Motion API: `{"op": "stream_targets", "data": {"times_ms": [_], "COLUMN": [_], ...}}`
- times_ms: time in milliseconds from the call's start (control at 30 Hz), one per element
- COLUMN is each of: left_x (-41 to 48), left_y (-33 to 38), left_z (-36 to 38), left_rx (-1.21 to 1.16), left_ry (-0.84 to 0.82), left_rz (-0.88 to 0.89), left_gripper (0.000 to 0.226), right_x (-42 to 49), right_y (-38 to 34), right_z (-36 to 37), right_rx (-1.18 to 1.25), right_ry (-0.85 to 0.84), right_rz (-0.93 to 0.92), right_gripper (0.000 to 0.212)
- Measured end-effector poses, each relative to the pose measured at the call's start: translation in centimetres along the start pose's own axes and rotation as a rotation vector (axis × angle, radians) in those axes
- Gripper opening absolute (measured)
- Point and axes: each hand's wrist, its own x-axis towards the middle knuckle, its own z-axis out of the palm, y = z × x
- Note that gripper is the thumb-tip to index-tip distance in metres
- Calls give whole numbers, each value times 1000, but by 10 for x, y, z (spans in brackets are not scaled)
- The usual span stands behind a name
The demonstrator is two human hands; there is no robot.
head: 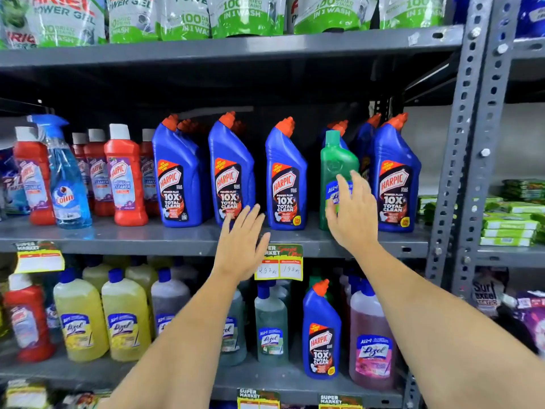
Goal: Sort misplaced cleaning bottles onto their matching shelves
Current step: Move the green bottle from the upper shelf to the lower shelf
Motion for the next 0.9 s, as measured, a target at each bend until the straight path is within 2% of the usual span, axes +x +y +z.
{"op": "stream_targets", "data": {"times_ms": [67,200,267,367,467,667,900], "left_x": [-5,-10,-10,-12,-11,-10,-11], "left_y": [-1,-1,-2,-2,-3,-4,-5], "left_z": [2,6,6,8,10,11,13], "left_rx": [-45,-86,-100,-111,-110,-102,-107], "left_ry": [-44,17,44,59,73,50,72], "left_rz": [-32,-53,-53,-44,-49,-56,-42], "left_gripper": [46,33,32,31,30,35,34], "right_x": [7,17,20,21,20,15,7], "right_y": [-2,-6,-2,0,0,-3,-1], "right_z": [3,14,20,28,36,37,24], "right_rx": [99,307,407,421,370,343,321], "right_ry": [5,-118,-178,-211,-228,-200,-186], "right_rz": [173,499,596,663,684,705,698], "right_gripper": [67,101,117,129,129,101,108]}}
